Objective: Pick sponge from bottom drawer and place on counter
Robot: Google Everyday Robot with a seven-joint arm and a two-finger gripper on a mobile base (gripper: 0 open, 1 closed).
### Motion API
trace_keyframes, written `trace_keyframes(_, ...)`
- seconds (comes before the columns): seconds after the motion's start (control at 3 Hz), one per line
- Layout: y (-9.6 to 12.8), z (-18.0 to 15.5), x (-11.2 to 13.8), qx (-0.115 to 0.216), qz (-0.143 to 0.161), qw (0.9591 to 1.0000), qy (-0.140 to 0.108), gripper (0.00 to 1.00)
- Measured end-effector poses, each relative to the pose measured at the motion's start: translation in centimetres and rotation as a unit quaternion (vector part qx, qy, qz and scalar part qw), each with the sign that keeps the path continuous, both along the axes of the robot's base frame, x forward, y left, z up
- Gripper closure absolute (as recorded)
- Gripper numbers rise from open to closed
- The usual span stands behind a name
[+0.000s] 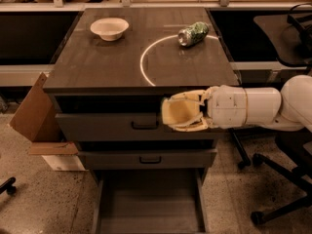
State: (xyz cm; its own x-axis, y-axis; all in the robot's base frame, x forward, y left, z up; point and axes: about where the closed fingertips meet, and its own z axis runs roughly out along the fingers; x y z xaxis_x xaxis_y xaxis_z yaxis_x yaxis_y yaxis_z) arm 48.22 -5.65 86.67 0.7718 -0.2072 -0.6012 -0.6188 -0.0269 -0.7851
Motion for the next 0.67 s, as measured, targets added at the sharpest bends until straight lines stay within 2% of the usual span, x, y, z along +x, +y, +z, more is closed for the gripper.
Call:
trace_keyframes(0.33,0.9,3.9,3.7,0.004,-0.042,0.9990,0.015,1.00)
trace_keyframes(0.67,1.6,5.2,7.4,0.002,-0.077,0.9961,0.043,1.00)
